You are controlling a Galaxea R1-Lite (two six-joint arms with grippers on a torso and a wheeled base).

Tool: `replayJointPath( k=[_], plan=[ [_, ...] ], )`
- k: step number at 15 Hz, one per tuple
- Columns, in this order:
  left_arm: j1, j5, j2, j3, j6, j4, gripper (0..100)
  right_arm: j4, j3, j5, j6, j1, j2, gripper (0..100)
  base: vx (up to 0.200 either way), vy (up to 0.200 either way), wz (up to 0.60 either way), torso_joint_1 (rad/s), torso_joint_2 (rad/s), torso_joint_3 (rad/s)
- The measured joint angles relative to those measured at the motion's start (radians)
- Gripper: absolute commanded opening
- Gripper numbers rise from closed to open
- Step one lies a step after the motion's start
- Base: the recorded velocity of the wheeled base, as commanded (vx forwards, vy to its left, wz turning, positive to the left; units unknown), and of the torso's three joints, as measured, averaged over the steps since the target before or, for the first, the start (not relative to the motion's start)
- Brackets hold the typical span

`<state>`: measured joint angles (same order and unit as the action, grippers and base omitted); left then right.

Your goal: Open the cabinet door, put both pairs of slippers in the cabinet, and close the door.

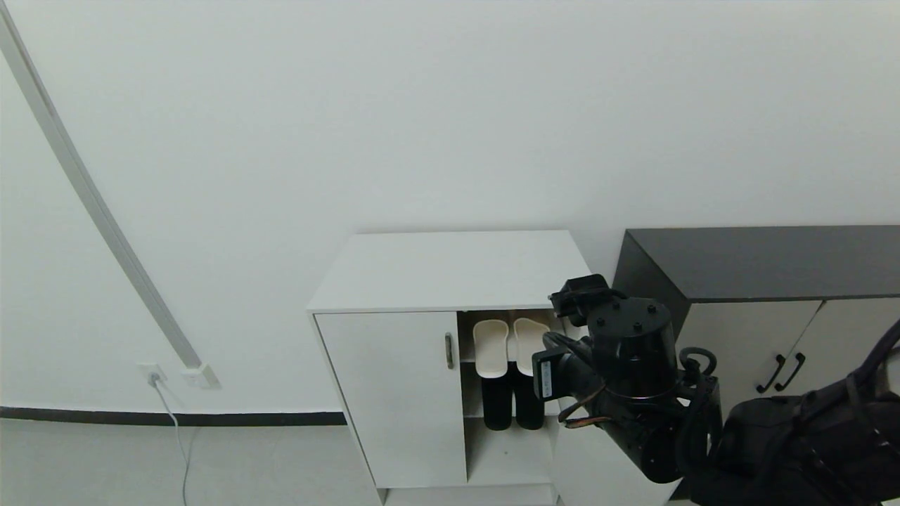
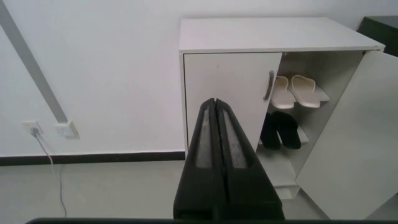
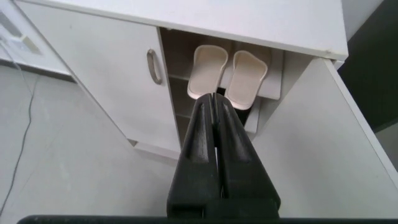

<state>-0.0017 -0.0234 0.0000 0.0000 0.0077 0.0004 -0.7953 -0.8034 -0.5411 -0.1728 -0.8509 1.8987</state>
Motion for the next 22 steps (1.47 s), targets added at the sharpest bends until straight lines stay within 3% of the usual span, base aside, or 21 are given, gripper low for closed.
replayJointPath(
  k=[8,13,22],
  plan=[
    [0.000,0.000,0.000,0.000,0.000,0.000,0,0.000,0.016,0.001,0.008,0.005,-0.006,0,0.000,0.000,0.00,0.000,0.00,0.000],
    [0.000,-0.001,0.000,0.000,0.000,0.000,0,0.000,0.017,0.007,0.007,0.002,-0.006,0,0.000,0.000,-0.60,0.002,0.00,0.004],
    [0.000,0.000,0.000,0.000,0.000,0.000,0,-0.009,0.027,0.009,0.014,0.006,-0.005,0,0.000,0.000,0.00,0.000,0.00,0.000]
  ],
)
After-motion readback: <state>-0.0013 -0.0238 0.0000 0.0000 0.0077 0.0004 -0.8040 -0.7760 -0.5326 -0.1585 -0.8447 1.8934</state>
